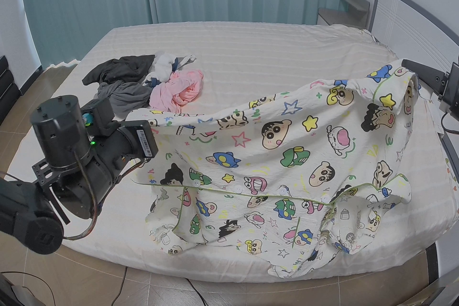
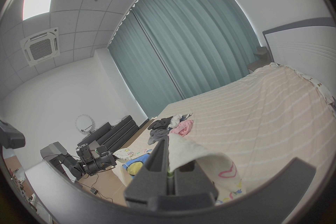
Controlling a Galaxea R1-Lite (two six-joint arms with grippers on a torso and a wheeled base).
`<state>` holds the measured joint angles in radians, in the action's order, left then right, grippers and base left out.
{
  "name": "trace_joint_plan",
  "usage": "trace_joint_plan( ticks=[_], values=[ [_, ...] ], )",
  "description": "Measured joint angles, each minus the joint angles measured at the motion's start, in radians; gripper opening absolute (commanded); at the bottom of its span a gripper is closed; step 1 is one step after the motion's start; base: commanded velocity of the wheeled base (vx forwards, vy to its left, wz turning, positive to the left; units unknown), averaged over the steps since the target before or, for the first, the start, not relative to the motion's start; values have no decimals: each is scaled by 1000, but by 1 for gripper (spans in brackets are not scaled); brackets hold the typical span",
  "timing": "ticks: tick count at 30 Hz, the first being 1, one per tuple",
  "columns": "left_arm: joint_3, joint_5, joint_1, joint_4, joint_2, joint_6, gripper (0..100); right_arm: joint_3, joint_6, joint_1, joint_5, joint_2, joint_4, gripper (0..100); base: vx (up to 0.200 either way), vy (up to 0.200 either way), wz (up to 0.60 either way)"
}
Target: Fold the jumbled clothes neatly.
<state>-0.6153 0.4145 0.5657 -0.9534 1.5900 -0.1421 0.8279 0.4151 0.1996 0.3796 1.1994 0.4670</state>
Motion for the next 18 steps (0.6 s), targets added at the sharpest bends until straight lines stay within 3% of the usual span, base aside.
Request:
trace_joint_plan(
  ticks=[15, 18],
  values=[
    [-193, -5, -24, 0, 267, -5, 0, 63, -3, -88, 34, 224, 87, 0, 200, 0, 0],
    [-231, -10, -26, 0, 333, -6, 0, 63, -6, -92, 33, 278, 109, 0, 0, 0, 0]
  ],
)
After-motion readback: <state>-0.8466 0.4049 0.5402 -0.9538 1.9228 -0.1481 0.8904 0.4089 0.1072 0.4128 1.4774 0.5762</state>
